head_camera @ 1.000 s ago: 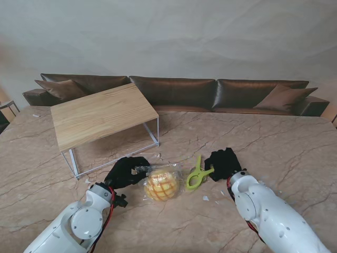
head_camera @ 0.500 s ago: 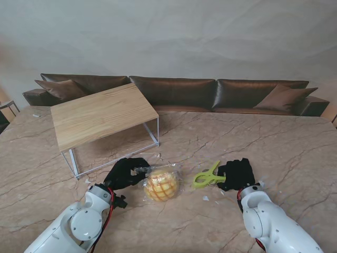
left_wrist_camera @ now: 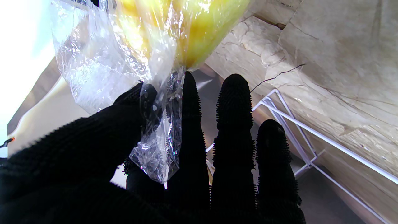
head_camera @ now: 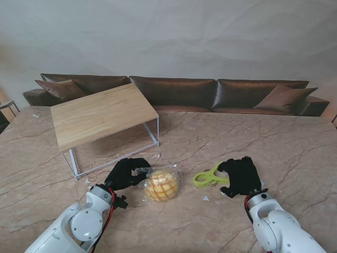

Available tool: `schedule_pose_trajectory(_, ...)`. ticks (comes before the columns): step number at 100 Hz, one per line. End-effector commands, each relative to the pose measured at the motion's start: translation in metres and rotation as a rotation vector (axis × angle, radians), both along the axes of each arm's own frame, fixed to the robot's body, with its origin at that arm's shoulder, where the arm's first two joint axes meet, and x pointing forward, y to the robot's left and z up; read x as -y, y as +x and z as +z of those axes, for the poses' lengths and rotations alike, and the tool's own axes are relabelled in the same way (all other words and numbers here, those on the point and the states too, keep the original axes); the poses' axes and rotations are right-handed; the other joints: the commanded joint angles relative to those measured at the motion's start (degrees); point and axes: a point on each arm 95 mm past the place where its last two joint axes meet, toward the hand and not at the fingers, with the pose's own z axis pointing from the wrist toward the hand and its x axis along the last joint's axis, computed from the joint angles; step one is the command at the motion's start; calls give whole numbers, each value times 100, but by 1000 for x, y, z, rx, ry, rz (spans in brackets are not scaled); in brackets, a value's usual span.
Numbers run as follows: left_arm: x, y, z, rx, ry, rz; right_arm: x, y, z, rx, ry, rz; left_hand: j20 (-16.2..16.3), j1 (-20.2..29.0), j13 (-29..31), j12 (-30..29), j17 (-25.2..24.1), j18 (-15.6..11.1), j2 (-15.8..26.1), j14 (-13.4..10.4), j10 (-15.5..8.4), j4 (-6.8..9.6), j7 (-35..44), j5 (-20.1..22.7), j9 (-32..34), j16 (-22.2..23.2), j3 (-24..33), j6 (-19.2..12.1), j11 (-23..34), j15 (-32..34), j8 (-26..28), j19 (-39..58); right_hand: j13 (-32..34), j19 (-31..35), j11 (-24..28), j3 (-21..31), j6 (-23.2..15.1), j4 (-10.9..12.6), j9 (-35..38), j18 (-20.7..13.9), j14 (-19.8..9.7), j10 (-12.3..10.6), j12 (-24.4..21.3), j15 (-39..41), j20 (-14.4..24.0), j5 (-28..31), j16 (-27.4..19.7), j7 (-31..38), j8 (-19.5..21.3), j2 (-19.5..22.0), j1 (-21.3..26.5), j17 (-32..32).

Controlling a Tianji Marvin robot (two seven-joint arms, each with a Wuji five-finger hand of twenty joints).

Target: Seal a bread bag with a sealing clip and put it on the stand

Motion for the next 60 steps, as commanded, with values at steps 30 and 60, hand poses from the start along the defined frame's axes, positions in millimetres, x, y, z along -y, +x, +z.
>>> schedule_pose_trajectory(30, 4, -4, -2, -3, -13, -9, -12, 22, -3, -63, -34, 130, 122, -16, 84, 43, -62, -163, 14, -179, -267, 40, 240, 105, 207, 22, 126, -429, -22, -19, 52, 119, -577, -867, -771, 346, 251, -16, -576, -830, -671, -102, -482, -788, -1578, -1037, -1126, -439, -1286, -539, 74, -618)
schedule_pose_trajectory(60, 5, -4, -2, -10, -23, -12, -17, 36, -14, -111, -53, 167, 131, -14, 76, 43, -62, -176, 36, -179, -270, 38, 233, 86, 189, 25, 105, -429, -21, -22, 56, 131, -532, -665, -831, 381, 101, -13, -225, -746, -749, -200, -505, -758, -1830, -801, -1158, -286, -1285, -538, 115, -667)
